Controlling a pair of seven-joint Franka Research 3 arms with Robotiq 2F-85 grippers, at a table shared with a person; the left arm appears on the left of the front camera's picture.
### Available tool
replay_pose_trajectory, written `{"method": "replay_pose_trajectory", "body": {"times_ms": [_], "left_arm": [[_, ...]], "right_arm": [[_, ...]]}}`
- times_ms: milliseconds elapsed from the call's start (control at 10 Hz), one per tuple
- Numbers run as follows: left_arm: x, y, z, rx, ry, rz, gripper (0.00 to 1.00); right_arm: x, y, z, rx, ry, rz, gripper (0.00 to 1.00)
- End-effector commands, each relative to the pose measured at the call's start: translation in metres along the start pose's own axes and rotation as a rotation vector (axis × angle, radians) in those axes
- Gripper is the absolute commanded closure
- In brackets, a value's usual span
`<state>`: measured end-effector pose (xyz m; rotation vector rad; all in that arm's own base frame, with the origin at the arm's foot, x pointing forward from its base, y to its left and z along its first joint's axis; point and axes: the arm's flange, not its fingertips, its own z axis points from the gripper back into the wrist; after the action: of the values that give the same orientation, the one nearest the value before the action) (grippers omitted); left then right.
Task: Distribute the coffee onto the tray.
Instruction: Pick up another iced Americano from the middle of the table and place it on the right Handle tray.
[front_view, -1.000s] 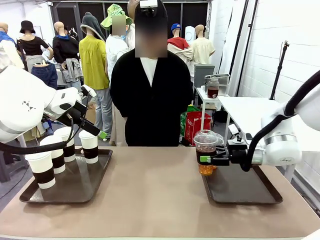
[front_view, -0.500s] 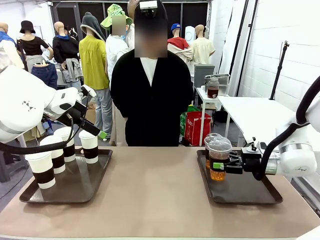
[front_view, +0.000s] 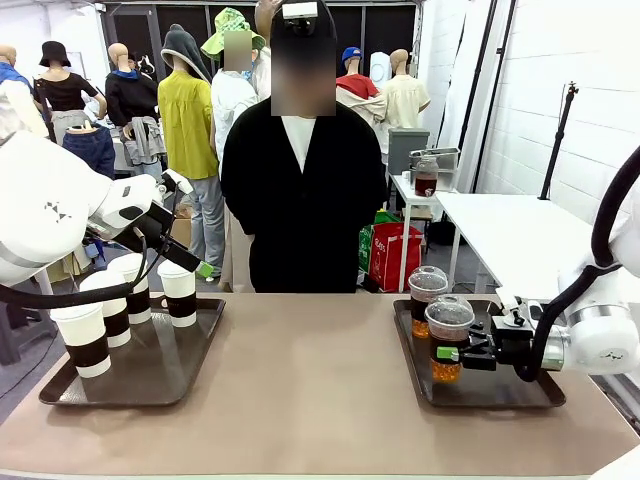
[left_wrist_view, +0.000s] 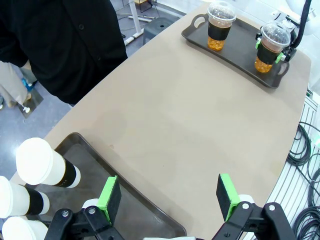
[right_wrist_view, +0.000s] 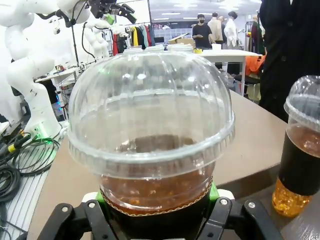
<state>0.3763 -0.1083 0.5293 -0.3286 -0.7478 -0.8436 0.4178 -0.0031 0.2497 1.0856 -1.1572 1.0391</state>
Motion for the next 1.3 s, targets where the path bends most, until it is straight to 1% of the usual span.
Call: {"method": "replay_pose_trajectory", "body": {"times_ms": [0,200,700,800,900,1200], "left_arm": [[-0.002,0.002,0.000,-0.014,-0.009,0.001,0.00],[-0.002,0.002,0.000,-0.014,-0.009,0.001,0.00],[-0.002,0.002,0.000,-0.014,-0.009,0.001,0.00],[-0.002,0.002,0.000,-0.014,-0.009,0.001,0.00],[-0.002,0.002,0.000,-0.014,-0.009,0.001,0.00],[-0.002,0.002,0.000,-0.014,-0.009,0.001,0.00]], "right_arm": [[-0.006,-0.010,0.003,0.016,-0.045,0.028,0.22],[-0.016,-0.015,0.001,0.013,-0.043,0.033,0.22],[-0.026,-0.024,-0.002,0.000,-0.048,0.015,0.22],[-0.026,-0.023,-0.003,0.006,-0.039,-0.010,0.02],[-0.025,-0.021,-0.003,0.004,-0.030,-0.024,0.00],[-0.020,-0.014,0.003,-0.006,-0.009,-0.043,0.00]]}}
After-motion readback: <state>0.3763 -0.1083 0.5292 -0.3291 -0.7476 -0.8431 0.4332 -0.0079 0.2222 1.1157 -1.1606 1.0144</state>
